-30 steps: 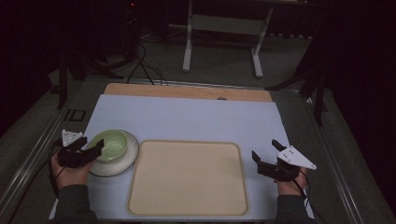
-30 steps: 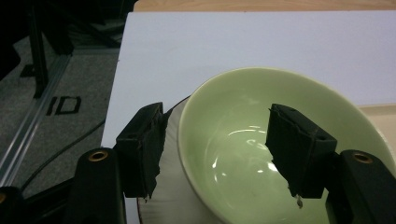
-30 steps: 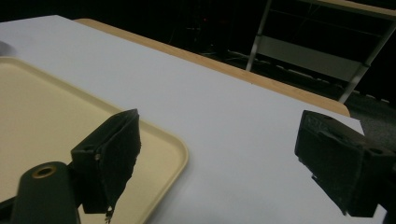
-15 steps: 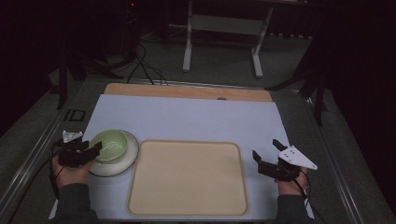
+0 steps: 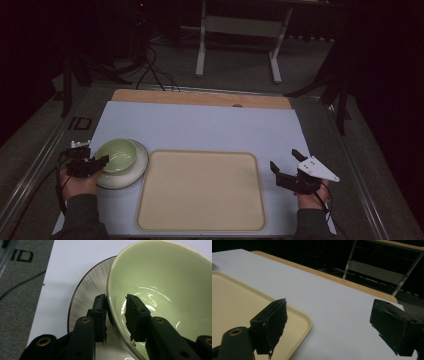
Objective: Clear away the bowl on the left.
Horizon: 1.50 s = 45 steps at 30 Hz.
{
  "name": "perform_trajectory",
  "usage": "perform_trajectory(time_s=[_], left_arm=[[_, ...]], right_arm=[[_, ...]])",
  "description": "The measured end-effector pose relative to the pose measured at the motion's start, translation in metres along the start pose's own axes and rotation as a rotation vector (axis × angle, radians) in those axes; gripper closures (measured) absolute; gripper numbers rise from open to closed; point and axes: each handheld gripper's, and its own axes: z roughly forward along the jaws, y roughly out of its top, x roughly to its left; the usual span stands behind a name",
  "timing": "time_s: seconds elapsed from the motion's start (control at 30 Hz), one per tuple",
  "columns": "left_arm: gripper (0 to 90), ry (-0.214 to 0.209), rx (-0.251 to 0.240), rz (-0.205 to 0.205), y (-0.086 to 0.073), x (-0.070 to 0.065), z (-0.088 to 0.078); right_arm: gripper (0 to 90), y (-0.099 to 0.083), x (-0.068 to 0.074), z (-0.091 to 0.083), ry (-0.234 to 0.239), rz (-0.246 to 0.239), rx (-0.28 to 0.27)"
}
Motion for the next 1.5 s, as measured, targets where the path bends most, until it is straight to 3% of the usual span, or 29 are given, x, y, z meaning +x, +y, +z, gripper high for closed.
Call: perform_trajectory(time_s=[0.23,0.47,0.53,0.77,1.03,1.17,1.5], left_arm=[[76.3,-0.075,0.0,-0.081,0.003,0.01,0.004],[80.9,-0.083,0.011,-0.094,0.004,0.011,0.004],[81.5,-0.104,0.014,-0.11,0.004,0.014,0.004],[82.1,-0.101,0.016,-0.102,0.003,0.013,0.003],[81.5,-0.165,-0.007,-0.159,0.001,0.02,0.001],[81.4,-0.164,-0.016,-0.154,0.001,0.019,0.0],[81.4,-0.186,-0.044,-0.194,0.001,0.022,-0.003]], right_arm=[[13.8,0.0,0.0,0.0,0.001,-0.003,-0.001],[13.8,0.0,0.0,0.0,0.002,-0.001,-0.001],[13.8,0.0,0.0,0.0,0.003,-0.002,-0.001],[13.8,0.0,0.0,0.0,0.002,-0.001,-0.001],[13.8,0.0,-0.001,-0.001,0.001,-0.001,-0.002],[13.8,0.0,-0.001,-0.001,0.003,-0.001,-0.003],[13.8,0.0,-0.001,-0.001,0.003,0.0,-0.004]])
